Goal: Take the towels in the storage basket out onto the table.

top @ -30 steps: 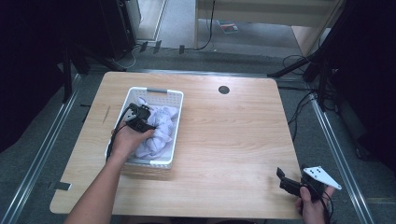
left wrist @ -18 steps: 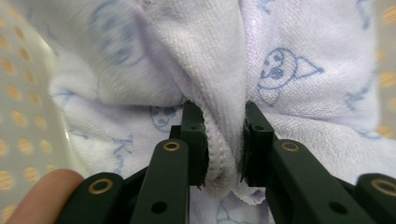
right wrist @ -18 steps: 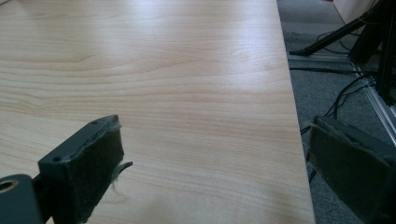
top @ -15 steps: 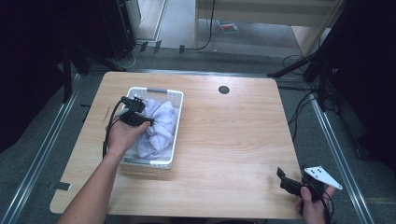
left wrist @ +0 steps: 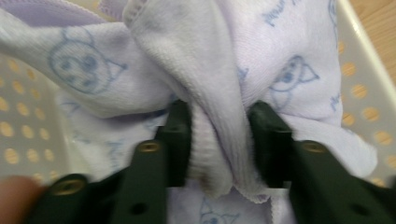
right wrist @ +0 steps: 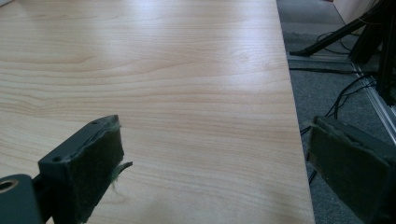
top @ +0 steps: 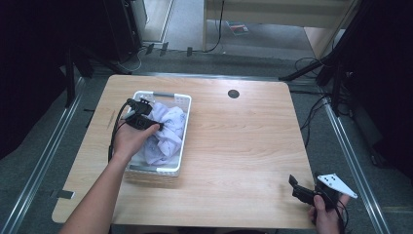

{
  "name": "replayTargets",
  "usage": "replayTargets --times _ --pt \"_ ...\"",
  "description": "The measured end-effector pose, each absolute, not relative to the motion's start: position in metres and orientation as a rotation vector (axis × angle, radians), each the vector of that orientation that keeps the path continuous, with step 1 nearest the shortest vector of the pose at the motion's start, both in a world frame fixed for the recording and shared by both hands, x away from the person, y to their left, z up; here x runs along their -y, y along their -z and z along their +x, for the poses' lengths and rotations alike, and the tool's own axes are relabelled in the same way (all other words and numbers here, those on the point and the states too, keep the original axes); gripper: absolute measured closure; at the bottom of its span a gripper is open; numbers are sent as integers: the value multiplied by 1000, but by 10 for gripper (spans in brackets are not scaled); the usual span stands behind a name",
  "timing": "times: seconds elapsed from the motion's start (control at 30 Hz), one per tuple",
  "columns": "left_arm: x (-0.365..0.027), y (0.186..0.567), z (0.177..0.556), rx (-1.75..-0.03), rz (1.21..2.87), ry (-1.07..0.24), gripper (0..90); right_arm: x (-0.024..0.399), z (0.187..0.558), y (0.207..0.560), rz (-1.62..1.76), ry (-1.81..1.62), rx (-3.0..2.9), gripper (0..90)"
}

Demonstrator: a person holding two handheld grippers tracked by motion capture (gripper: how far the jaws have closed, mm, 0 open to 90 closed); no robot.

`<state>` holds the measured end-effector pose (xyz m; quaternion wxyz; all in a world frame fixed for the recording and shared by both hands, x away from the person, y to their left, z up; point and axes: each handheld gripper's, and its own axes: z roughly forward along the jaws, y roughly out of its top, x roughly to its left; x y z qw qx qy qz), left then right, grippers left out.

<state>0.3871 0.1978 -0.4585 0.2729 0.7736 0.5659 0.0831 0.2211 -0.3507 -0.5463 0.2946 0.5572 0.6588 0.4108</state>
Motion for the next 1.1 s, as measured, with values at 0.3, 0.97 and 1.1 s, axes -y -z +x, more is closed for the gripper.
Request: replayTargets --times 0.3,0.97,1.1 --pt "-175 466 385 -1545 2210 -187 0 350 221 546 1482 -1088 -1754 41" --pt "-168 513 393 -1481 2327 -85 0 350 221 546 1476 -1090 -1755 41" --pt "-168 516 390 -1401 2358 -125 0 350 221 546 1474 -1085 -1756 41"
